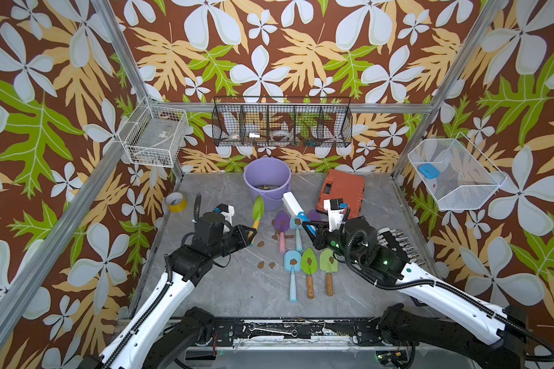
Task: Brush the soil off the hand trowel and place it into the bucket
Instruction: Brush off the soil from the hand trowel.
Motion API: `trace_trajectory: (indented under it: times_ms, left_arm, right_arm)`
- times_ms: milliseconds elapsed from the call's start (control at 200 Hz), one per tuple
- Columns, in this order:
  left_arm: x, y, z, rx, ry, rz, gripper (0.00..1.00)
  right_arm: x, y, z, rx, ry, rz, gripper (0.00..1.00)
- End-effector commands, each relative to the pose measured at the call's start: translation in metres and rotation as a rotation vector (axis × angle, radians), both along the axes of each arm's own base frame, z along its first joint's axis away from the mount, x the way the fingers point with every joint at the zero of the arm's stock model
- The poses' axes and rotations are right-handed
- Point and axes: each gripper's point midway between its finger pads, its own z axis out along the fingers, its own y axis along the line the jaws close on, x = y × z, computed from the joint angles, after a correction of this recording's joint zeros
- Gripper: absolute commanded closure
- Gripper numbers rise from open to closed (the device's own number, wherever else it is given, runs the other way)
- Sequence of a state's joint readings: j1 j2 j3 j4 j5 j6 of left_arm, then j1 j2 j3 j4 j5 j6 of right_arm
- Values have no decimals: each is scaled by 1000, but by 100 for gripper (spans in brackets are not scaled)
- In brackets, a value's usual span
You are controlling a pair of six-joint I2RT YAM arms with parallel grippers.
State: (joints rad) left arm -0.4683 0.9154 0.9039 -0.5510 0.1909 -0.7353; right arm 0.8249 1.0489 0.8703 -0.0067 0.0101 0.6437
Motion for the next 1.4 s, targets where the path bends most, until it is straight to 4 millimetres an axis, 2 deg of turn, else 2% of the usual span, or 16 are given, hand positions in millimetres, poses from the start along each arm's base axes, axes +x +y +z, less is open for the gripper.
trace_trajectory:
  times_ms: [0, 125, 225, 340, 445, 515, 621, 726, 851, 976, 1021, 1086, 1166, 1246, 1306, 1396]
  left_arm:
    - [-12, 36, -35, 446, 42, 22, 100]
    - [-18, 29, -31, 799, -29, -25, 100]
    - [-22, 16, -33, 923, -57, -87, 100]
    - [-22, 8, -39, 935, -57, -115, 100]
    - [-21, 6, -37, 927, -66, -122, 100]
    - [-22, 6, -39, 924, -64, -128, 100]
    - [-25, 6, -43, 921, -53, -141, 100]
    - [-27, 6, -46, 907, -52, -146, 100]
    - [-28, 10, -48, 914, -54, -140, 100]
    - [-27, 9, -46, 908, -64, -136, 100]
    - [-26, 8, -44, 903, -72, -132, 100]
    - [-25, 7, -41, 891, -77, -133, 100]
    - [-25, 2, -37, 864, -89, -141, 100]
    - [-26, 1, -36, 852, -91, -147, 100]
    - [-25, 3, -36, 859, -94, -141, 100]
    - [-24, 3, -35, 860, -100, -135, 100]
  right_arm:
    - [-4, 7, -15, -78, 20, 61, 100]
    - [-8, 25, -34, -77, 85, 122, 100]
    - [-11, 41, -47, -94, 122, 170, 100]
    - [-20, 61, -60, -123, 146, 233, 100]
    - [-24, 70, -77, -134, 186, 267, 100]
    - [-24, 75, -82, -134, 194, 283, 100]
    - [-21, 79, -88, -166, 193, 291, 100]
    - [-6, 70, -100, -267, 198, 214, 100]
    - [10, 67, -87, -313, 149, 150, 100]
    - [-4, 95, -59, -202, 103, 287, 100]
    - [-11, 103, -61, -201, 109, 323, 100]
    - [-18, 112, -75, -223, 137, 361, 100]
    - [-19, 111, -93, -238, 165, 359, 100]
    - [-7, 100, -103, -282, 160, 305, 100]
    - [7, 88, -102, -294, 151, 259, 100]
    - [33, 67, -91, -272, 123, 183, 100]
